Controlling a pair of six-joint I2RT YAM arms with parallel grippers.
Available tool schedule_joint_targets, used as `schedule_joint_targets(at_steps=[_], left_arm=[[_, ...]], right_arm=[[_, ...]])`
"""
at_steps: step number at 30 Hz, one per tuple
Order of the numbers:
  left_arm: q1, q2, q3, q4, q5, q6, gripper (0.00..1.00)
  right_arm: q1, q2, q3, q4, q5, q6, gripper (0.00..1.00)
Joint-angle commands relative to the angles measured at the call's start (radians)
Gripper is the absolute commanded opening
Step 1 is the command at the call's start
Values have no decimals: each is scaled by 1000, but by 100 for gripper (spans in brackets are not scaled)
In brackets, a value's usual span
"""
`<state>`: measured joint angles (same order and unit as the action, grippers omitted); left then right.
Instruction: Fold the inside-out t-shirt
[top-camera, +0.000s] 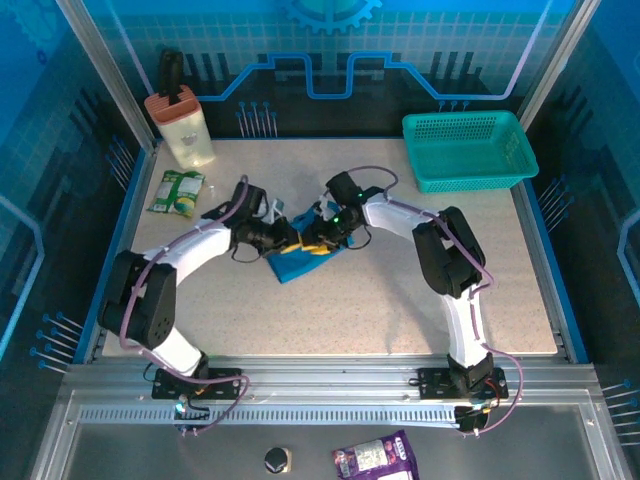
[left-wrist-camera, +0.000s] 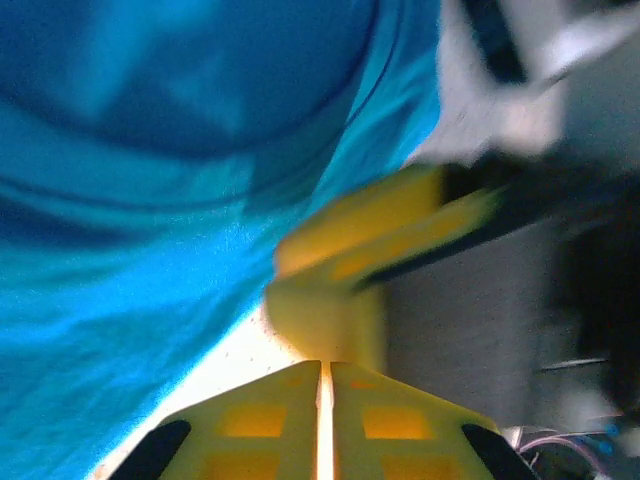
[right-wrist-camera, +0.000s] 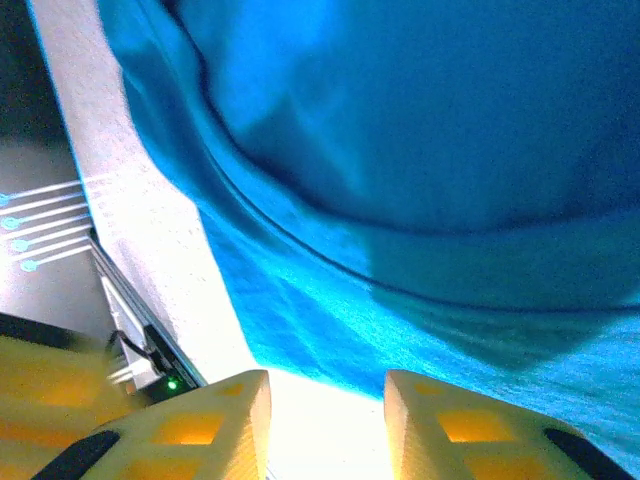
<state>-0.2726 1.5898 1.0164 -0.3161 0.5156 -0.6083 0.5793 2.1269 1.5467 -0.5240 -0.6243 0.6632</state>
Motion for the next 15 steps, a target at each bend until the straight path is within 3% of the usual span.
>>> schedule_joint_targets(at_steps=[1, 7, 11, 15], left_arm=[[79, -21, 63, -67, -60, 70, 14], [168, 33, 99, -124, -28, 151, 18], [174, 69, 115, -136, 22, 192, 24], [175, 112, 113, -97, 95, 174, 26]], right_arm=[[39, 51, -22, -2, -15, 22, 36], [-17, 36, -43, -185, 192, -110, 35], [-120, -15, -91, -249, 275, -180, 35], [-179, -56, -52, -359, 453, -231, 35]])
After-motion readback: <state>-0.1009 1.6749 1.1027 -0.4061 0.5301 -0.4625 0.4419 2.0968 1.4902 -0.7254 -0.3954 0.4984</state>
